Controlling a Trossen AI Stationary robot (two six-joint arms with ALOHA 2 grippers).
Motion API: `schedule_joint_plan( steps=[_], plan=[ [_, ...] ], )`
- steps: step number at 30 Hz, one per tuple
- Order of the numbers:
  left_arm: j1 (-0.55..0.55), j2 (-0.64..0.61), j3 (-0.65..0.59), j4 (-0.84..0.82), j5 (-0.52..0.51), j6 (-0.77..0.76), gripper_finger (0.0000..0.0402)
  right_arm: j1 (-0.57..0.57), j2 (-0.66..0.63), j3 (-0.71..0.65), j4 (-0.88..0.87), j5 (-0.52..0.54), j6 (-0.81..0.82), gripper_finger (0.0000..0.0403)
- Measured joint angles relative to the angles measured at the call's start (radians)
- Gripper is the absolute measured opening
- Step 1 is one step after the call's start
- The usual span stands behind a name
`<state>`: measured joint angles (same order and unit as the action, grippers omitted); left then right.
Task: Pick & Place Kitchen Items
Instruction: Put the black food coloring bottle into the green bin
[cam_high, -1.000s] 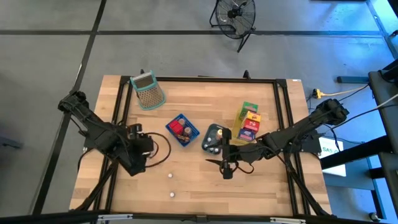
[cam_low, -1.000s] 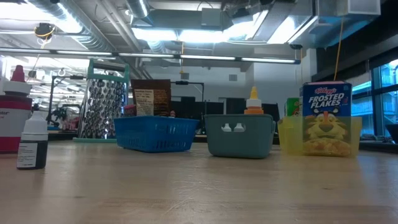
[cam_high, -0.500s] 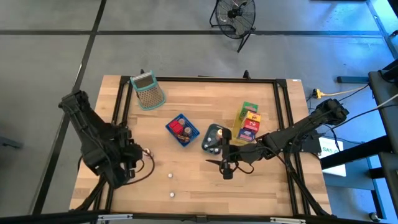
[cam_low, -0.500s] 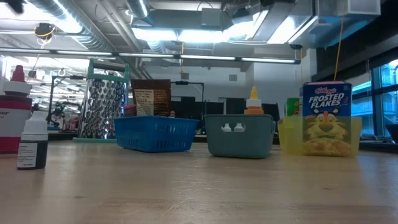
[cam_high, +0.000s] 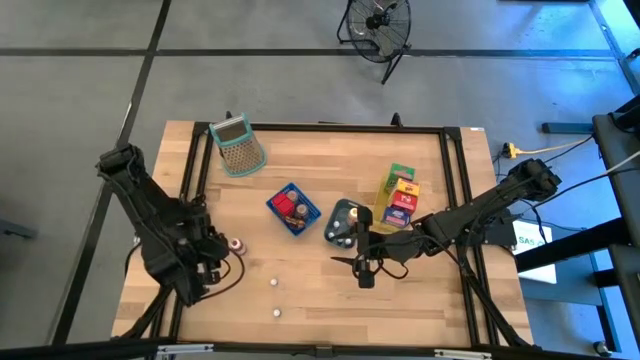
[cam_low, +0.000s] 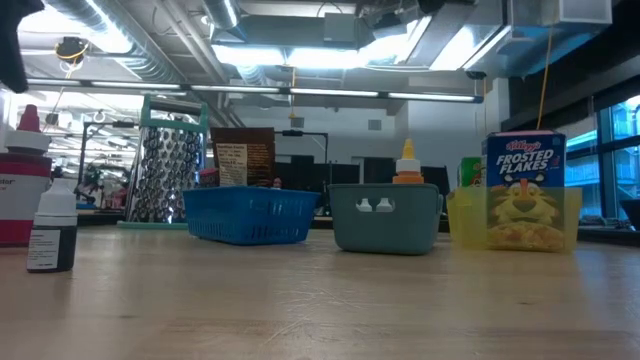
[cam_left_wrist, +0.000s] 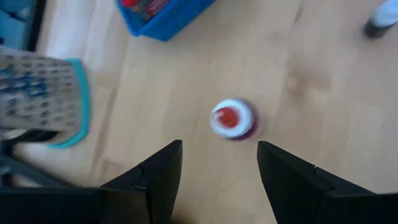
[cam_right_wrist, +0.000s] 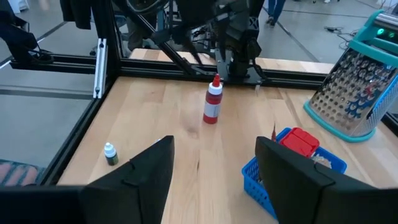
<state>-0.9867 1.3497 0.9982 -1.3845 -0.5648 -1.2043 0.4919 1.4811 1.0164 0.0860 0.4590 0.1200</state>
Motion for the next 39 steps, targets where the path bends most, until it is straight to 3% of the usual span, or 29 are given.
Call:
schedule_joint_plan(
  steps=[5, 14, 20, 26, 33, 39],
  plan=[
    [0.0, 0.0, -0.058, 0.046, 0.018, -0.026, 0.0203, 0.0, 0.0, 0.0, 0.0, 0.0, -0.001, 0.0229],
    [-0.016, 0.0, -0.081, 0.068, 0.148, -0.099, 0.0203, 0.0, 0.0, 0.0, 0.0, 0.0, 0.003, 0.0229],
    [-0.067, 0.0, -0.081, 0.201, 0.244, -0.109, 0.0203, 0.0, 0.0, 0.0, -0.014, 0.0, 0.003, 0.0229],
    [-0.082, 0.0, -0.081, 0.525, 0.17, 0.064, 0.0203, 0.0, 0.0, 0.0, -0.017, 0.0, 0.003, 0.0229],
    [-0.015, 0.003, -0.125, 0.64, -0.024, 0.263, 0.0203, -0.001, 0.0, 0.0, -0.021, 0.0, 0.003, 0.0229],
    [0.056, 0.035, -0.21, 0.874, -0.011, 0.489, 0.0203, -0.002, 0.0, 0.0, -0.026, -0.018, 0.003, 0.0229]
  ],
)
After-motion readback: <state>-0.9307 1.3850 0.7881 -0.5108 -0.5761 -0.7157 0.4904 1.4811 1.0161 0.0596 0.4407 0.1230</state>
